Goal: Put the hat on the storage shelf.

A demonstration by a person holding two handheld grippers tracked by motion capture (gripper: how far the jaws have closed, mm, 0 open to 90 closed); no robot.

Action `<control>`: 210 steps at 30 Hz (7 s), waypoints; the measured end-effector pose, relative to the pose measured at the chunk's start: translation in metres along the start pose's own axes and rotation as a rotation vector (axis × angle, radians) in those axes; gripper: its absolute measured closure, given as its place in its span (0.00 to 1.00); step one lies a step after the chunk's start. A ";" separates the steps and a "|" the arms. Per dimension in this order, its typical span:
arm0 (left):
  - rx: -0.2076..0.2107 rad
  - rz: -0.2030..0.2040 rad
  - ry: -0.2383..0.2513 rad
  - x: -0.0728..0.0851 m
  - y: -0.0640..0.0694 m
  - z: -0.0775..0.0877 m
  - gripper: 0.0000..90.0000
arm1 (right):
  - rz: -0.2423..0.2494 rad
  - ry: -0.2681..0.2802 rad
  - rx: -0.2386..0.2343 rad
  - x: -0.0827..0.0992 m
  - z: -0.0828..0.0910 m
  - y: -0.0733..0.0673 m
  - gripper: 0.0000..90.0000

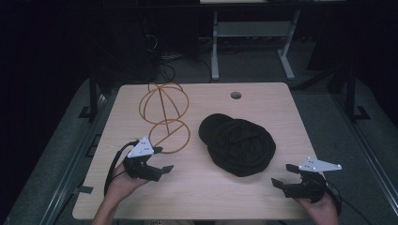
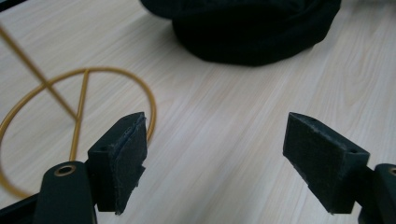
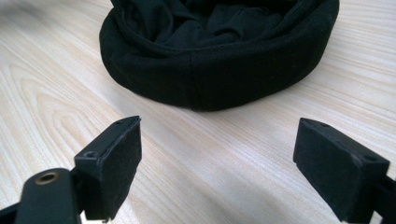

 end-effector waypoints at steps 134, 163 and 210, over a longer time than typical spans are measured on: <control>0.392 -0.291 -0.184 -0.100 0.074 -0.197 0.84 | -0.008 0.033 -0.023 0.000 0.008 -0.002 0.17; 0.466 -0.071 0.146 -0.135 0.046 -0.135 0.86 | 0.001 0.135 -0.021 -0.013 0.011 -0.015 0.17; 0.610 -0.089 0.398 -0.192 0.059 -0.084 0.85 | 0.009 0.391 -0.176 -0.056 -0.008 -0.027 0.33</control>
Point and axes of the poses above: each handheld gripper's, and its own axes: z roughly backward along the jaws, x roughly out of its underside, y roughly to its right, the point moved 2 cm from there along -z, roughly forward along the jaws, and after that the axes turned 6 degrees about -z, right-handed, at the moved point
